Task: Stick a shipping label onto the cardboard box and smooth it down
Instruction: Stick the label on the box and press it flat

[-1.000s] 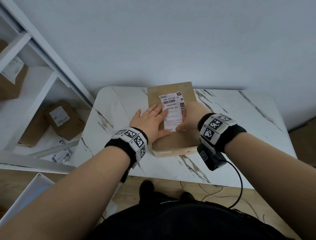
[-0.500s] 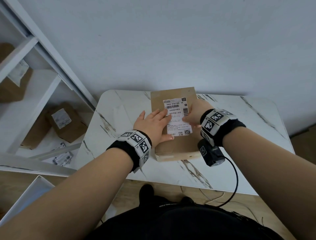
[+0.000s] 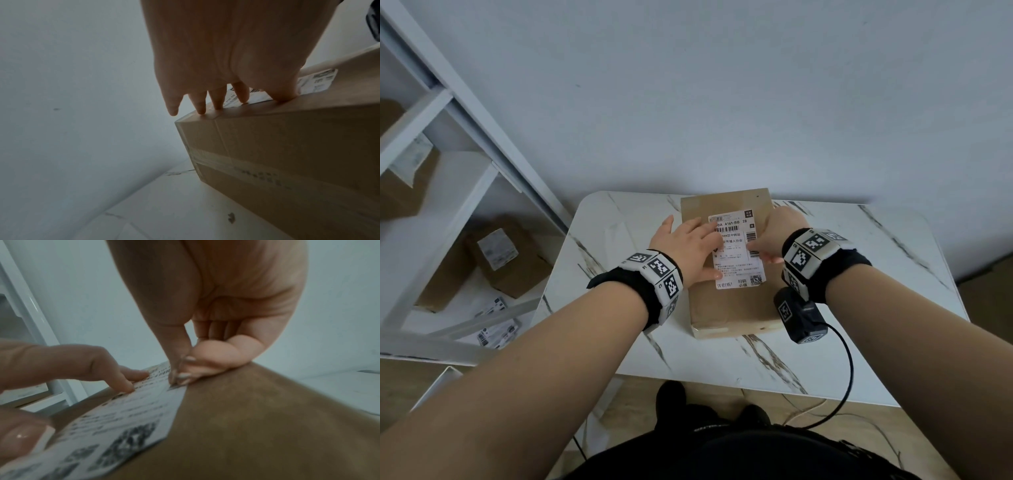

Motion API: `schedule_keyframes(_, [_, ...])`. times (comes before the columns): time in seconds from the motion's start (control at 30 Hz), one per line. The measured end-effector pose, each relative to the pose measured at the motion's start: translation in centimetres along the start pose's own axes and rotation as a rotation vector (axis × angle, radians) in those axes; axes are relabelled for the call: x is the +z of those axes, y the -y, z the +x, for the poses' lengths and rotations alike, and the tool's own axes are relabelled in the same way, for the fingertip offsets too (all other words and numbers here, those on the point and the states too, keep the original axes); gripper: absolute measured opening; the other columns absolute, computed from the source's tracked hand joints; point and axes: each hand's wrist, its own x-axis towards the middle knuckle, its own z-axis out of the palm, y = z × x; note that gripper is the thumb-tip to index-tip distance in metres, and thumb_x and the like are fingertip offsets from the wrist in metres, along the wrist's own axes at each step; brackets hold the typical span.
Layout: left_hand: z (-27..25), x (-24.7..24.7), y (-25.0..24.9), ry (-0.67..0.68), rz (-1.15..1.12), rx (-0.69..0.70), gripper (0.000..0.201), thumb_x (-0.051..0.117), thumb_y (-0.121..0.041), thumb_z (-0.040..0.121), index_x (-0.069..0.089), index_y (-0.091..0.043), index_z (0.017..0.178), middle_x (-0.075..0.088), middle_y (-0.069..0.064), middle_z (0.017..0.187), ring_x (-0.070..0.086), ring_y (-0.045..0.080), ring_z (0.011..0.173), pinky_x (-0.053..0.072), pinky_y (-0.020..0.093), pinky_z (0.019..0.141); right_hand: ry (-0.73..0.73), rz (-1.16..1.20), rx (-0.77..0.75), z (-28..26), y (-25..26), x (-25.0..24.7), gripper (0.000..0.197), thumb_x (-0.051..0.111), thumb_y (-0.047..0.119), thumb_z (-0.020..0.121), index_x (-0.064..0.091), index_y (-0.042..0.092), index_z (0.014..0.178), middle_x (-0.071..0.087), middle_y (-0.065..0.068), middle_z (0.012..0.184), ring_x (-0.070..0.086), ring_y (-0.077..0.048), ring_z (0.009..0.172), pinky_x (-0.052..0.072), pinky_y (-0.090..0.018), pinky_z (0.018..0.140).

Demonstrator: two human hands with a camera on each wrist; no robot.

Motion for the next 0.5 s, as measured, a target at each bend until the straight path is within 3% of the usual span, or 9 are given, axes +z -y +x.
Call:
schedule_keyframes(0.1, [0.3,0.1,0.2,0.042,-0.037,-0.013,0.062,0.045,-0.058,0.086,0.031,-0.031,0.140,0.005,-0.008,0.162,0.005,0.018,0.150,0.005,0.055,0.119,-0.001,0.012,0.026,0.3,0.2,0.2,0.037,0.064,0.016,0.084,0.047,0.019,0.052,0.067,-0.006,0.074,0.047,-0.008,0.048,0.048,-0.021,0.057])
schedule_keyframes(0.2, [0.8,0.0,0.4,0.065,-0.038,-0.046,0.080,0.045,-0.062,0.084,0.017,-0.024,0.149,0.000,-0.007,0.163,0.003,0.014,0.151,0.004,0.053,0.120,0.014,-0.016,0.029,0.4,0.7,0.1,0.024,0.059,0.016,0.086,0.059,0.011,0.063,0.061,-0.003,0.064,0.056,-0.017,0.054,0.044,-0.020,0.051])
schedule_keyframes(0.27, [0.9,0.0,0.5,0.080,-0.015,-0.052,0.088,0.043,-0.064,0.084,0.007,-0.022,0.152,-0.004,-0.006,0.162,0.001,0.013,0.151,0.003,0.051,0.121,-0.003,-0.056,0.004,0.4,1.1,0.2,0.015,0.057,0.017,0.087,0.066,0.005,0.084,0.070,-0.009,0.083,0.065,-0.025,0.074,0.048,-0.027,0.054])
schedule_keyframes(0.4, [0.9,0.1,0.6,0.097,-0.010,-0.045,0.089,0.040,-0.066,0.084,0.000,-0.025,0.152,-0.009,-0.006,0.162,-0.003,0.012,0.150,0.001,0.051,0.121,-0.059,-0.212,-0.100,-0.4,3.4,0.6,0.007,0.053,0.012,0.090,0.059,0.010,0.088,0.069,-0.010,0.105,0.061,-0.025,0.084,0.051,-0.031,0.069])
schedule_keyframes(0.47, [1.0,0.1,0.8,0.104,-0.017,-0.045,0.092,0.039,-0.068,0.083,-0.005,-0.026,0.152,-0.010,-0.006,0.162,-0.004,0.012,0.150,0.001,0.051,0.121,0.047,-0.311,-0.187,-0.8,4.6,1.1,0.027,0.050,0.009,0.092,0.059,0.005,0.117,0.061,-0.011,0.124,0.059,-0.026,0.110,0.049,-0.033,0.091])
schedule_keyframes(0.5, [1.0,0.1,0.8,0.104,-0.023,-0.046,0.094,0.040,-0.069,0.082,-0.006,-0.025,0.152,-0.010,-0.005,0.162,-0.005,0.012,0.150,0.001,0.050,0.121,0.107,-0.369,-0.231,-1.0,4.9,1.4,0.039,0.050,0.010,0.092,0.049,0.002,0.131,0.052,-0.013,0.136,0.049,-0.026,0.126,0.040,-0.033,0.104])
